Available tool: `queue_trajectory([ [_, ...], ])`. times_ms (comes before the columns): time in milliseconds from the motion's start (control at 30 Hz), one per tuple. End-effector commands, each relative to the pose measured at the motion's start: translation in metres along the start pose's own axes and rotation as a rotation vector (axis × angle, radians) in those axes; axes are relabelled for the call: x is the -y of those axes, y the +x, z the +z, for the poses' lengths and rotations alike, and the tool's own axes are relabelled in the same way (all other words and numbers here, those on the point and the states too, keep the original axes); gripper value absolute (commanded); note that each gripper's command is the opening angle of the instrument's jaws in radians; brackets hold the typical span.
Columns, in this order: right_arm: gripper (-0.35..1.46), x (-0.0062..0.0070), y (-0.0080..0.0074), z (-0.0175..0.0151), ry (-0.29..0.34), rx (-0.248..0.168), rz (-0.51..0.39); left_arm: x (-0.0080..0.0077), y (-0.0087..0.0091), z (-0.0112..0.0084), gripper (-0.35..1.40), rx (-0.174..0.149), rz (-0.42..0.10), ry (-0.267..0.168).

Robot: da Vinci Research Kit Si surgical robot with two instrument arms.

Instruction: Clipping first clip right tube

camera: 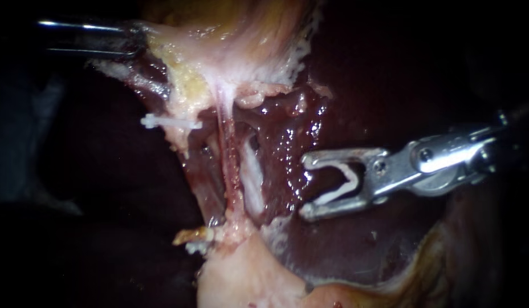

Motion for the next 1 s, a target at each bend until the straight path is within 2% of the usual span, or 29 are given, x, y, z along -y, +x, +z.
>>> queue_trajectory([
  [33, 0.48, 0.0001, -0.0003, 0.0009, 0.004, -0.008, 0.019, 0.0000, 0.0000, 0.0000, -0.35, 0.000, 0.000, 0.001],
  [200, 0.48, -0.0001, -0.0009, 0.0041, 0.012, -0.049, 0.074, 0.0000, -0.0001, 0.0000, -0.35, 0.000, 0.000, 0.001],
  [433, 0.48, -0.0016, -0.0009, 0.0077, 0.021, -0.125, 0.155, 0.0000, -0.0001, 0.0001, -0.35, 0.000, 0.000, 0.001],
  [600, 0.49, -0.0023, -0.0013, 0.0100, 0.036, -0.144, 0.186, 0.0000, -0.0002, 0.0001, -0.35, -0.001, 0.001, 0.002],
  [767, 0.49, -0.0021, -0.0017, 0.0117, 0.092, -0.196, 0.222, 0.0000, -0.0002, 0.0002, -0.35, -0.001, 0.000, 0.002],
  [900, 0.49, -0.0017, -0.0012, 0.0124, 0.139, -0.224, 0.232, 0.0000, -0.0002, 0.0002, -0.35, -0.001, 0.001, 0.002],
  [1000, 0.48, -0.0015, -0.0008, 0.0129, 0.151, -0.238, 0.234, 0.0000, -0.0002, 0.0002, -0.35, -0.001, 0.001, 0.002],
])
